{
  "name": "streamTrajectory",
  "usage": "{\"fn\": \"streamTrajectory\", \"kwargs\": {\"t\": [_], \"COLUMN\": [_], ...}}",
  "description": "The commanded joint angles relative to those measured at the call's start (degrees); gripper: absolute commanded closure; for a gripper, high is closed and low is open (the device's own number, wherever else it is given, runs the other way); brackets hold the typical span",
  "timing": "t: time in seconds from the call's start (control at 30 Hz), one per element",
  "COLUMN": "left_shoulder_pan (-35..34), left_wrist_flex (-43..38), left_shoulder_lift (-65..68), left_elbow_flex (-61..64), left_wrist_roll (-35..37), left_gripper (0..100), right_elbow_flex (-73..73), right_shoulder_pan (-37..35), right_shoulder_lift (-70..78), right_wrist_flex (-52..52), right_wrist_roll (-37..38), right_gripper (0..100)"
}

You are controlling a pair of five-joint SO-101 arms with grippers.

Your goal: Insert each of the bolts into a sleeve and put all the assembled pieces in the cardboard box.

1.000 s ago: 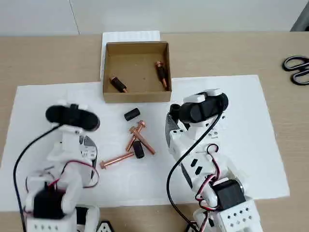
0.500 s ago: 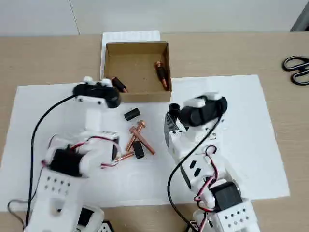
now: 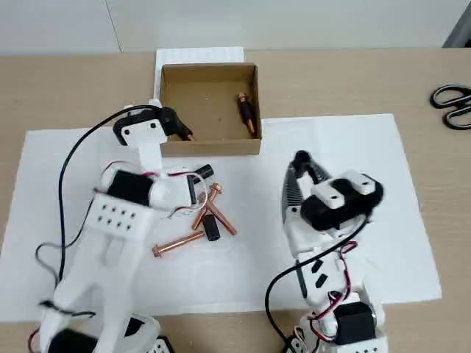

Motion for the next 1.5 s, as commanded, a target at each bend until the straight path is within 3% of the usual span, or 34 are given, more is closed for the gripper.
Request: {"fn": "streamTrajectory", "kwargs": {"t": [0.0,0.13,0.43,0.57,0.9,1.47], "left_shoulder_pan": [0.6,1.4,12.6,12.0,8.3,8.3], "left_wrist_flex": [1.3,0.9,1.8,1.1,-9.0,-12.9], "left_shoulder_lift": [5.0,9.8,12.0,12.2,12.2,12.3], "left_elbow_flex": [-4.8,-6.7,-11.7,-11.5,-5.8,-4.3], "left_wrist_roll": [3.3,10.1,18.8,23.8,31.7,30.8], "left_gripper": [99,99,99,99,99,95], "right_elbow_flex": [-0.3,-0.2,0.1,0.1,0.1,0.1], "right_shoulder_pan": [1.2,1.2,1.3,1.3,1.3,1.3], "right_shoulder_lift": [-1.0,-1.0,-1.0,-1.0,-0.9,-0.9], "right_wrist_flex": [-1.5,-1.5,-1.1,-1.0,-1.0,-0.9], "right_wrist_roll": [0.8,0.9,1.0,1.0,1.0,1.0], "right_gripper": [99.5,99.5,99.5,99.5,99.5,99.5]}}
